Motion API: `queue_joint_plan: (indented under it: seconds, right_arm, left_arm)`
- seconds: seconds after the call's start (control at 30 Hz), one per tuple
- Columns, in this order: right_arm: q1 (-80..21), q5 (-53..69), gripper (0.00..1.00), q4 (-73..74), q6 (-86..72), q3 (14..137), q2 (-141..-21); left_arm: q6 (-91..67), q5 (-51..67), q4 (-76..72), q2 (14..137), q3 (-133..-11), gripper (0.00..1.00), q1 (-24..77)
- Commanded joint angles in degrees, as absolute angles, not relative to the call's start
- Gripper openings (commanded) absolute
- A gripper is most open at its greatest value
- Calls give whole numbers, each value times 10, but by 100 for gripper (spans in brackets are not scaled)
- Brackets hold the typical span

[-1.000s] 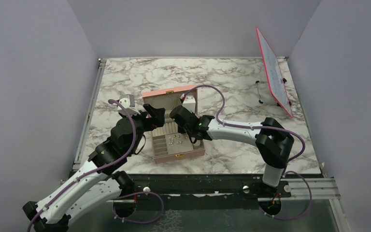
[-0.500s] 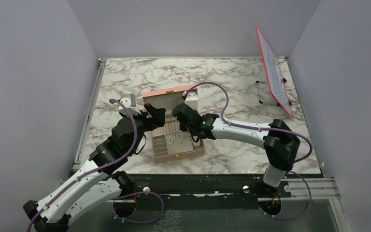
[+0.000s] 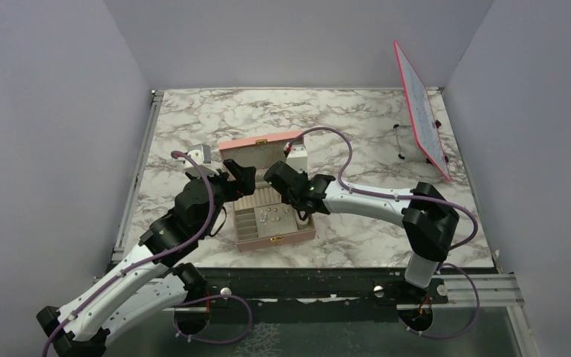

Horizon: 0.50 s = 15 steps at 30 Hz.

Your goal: Organize the mixed jewelry

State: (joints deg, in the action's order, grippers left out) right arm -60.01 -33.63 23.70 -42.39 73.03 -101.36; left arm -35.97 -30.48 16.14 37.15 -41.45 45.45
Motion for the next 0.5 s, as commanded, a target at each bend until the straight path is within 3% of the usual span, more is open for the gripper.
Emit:
queue_joint_plan:
  seconds: [0.0, 0.47]
  right_arm:
    - [-596, -345, 17, 240, -421, 743, -1027]
    - [-587, -318, 11, 229, -417, 736, -1039]
  left_arm:
    - [-361, -306, 158, 371, -417, 85, 453]
    - [-361, -305, 158, 373, -418, 85, 453]
